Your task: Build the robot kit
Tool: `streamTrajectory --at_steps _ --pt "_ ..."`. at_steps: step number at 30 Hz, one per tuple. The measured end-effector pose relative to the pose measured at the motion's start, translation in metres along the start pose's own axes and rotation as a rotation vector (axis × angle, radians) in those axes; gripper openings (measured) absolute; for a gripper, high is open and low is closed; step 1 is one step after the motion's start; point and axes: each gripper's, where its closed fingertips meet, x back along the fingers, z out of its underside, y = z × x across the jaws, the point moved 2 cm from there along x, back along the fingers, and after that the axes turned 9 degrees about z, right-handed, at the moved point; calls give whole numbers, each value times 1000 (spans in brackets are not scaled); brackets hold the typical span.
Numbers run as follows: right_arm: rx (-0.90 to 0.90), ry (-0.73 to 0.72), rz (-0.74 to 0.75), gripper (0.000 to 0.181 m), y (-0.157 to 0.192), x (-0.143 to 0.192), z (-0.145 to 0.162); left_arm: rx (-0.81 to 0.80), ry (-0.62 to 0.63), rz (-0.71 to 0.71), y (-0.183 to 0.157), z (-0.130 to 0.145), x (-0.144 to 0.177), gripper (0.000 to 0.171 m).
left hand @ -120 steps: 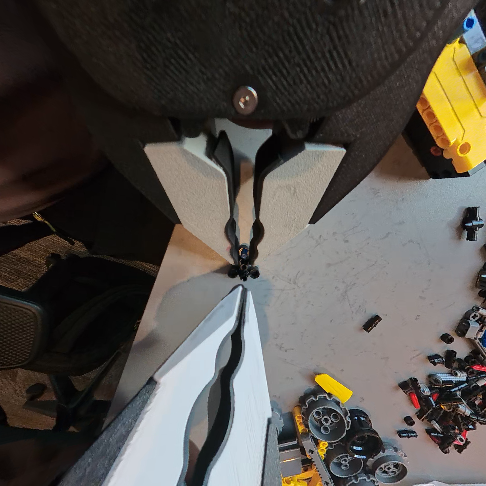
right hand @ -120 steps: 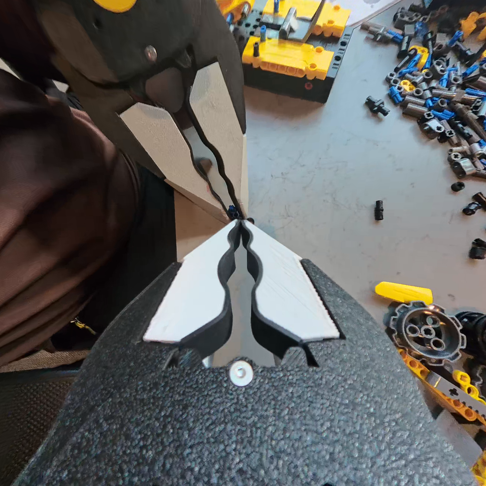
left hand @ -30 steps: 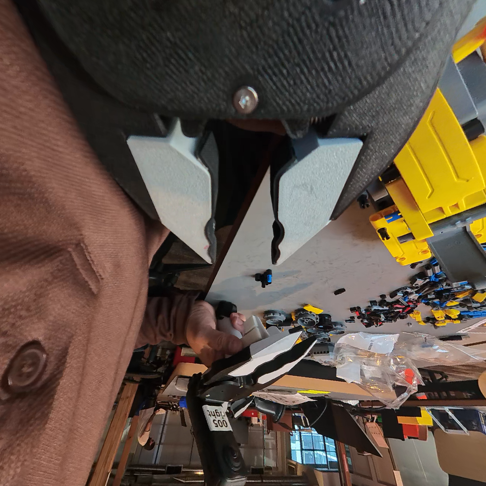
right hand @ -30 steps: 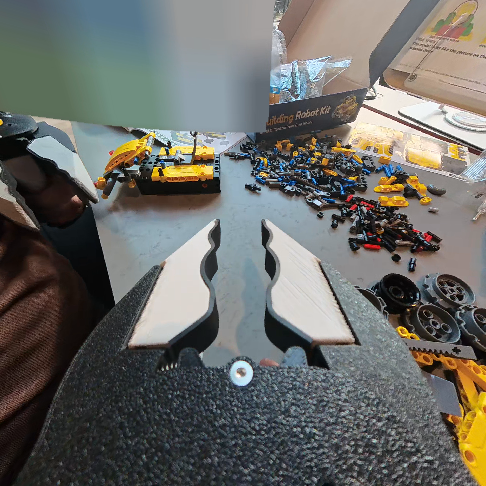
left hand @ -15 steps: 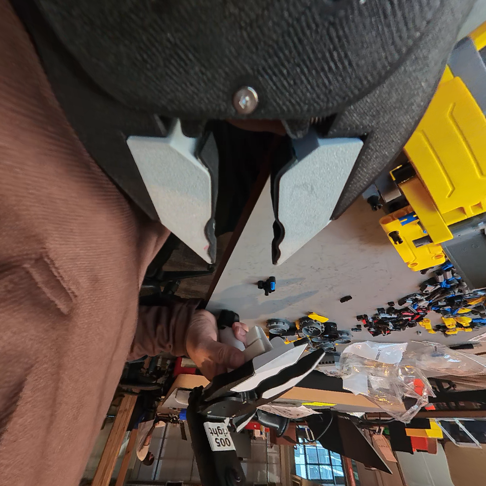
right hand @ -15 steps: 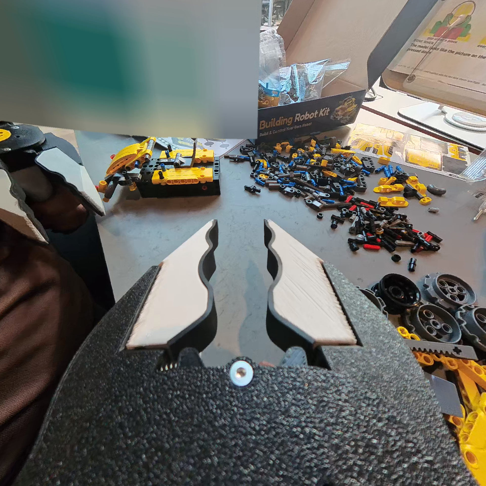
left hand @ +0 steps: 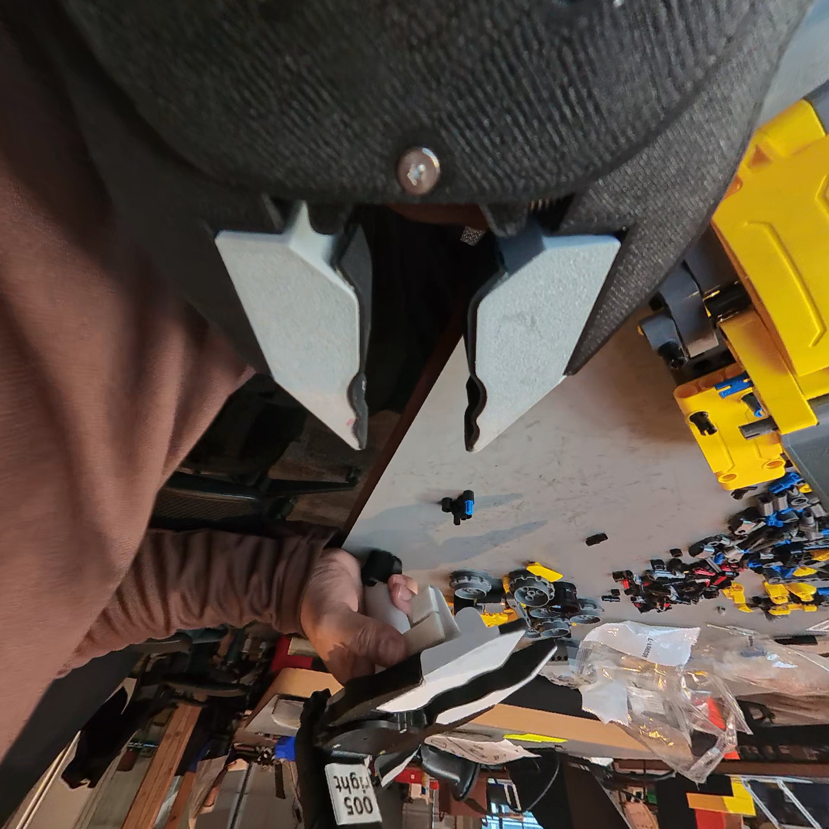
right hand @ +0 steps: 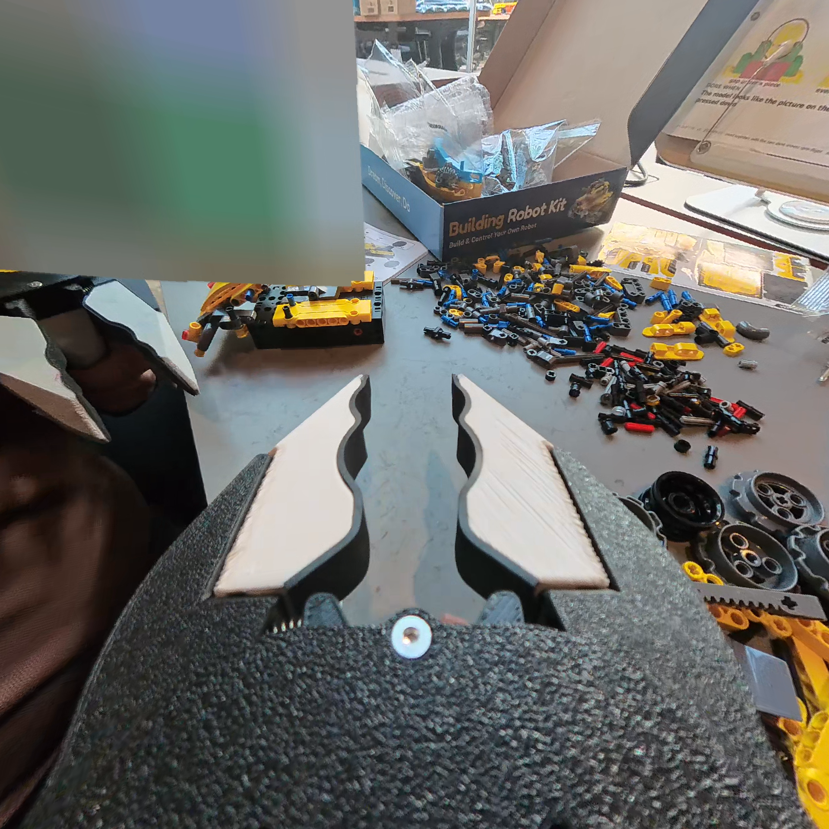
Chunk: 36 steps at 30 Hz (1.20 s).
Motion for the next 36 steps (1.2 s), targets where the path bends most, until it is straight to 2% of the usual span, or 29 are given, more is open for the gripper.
streamTrajectory --at_steps 3,8,12,21,25,36 --pt "-11 28 -42 28 5 3 4 5 27 -19 1 4 -1 41" --pt "-31 167 -231 28 32 15 22 -4 79 -50 0 9 -3 41" --pt "-35 296 -270 33 37 21 41 -8 112 -44 -3 14 -6 41" --pt "5 439 -267 34 38 13 61 -42 161 -29 -10 23 -10 41" --pt "39 485 -246 32 38 8 68 -6 165 -22 -9 27 -9 41" --pt "89 484 -191 14 37 -7 66 40 125 -3 -3 18 1 40"
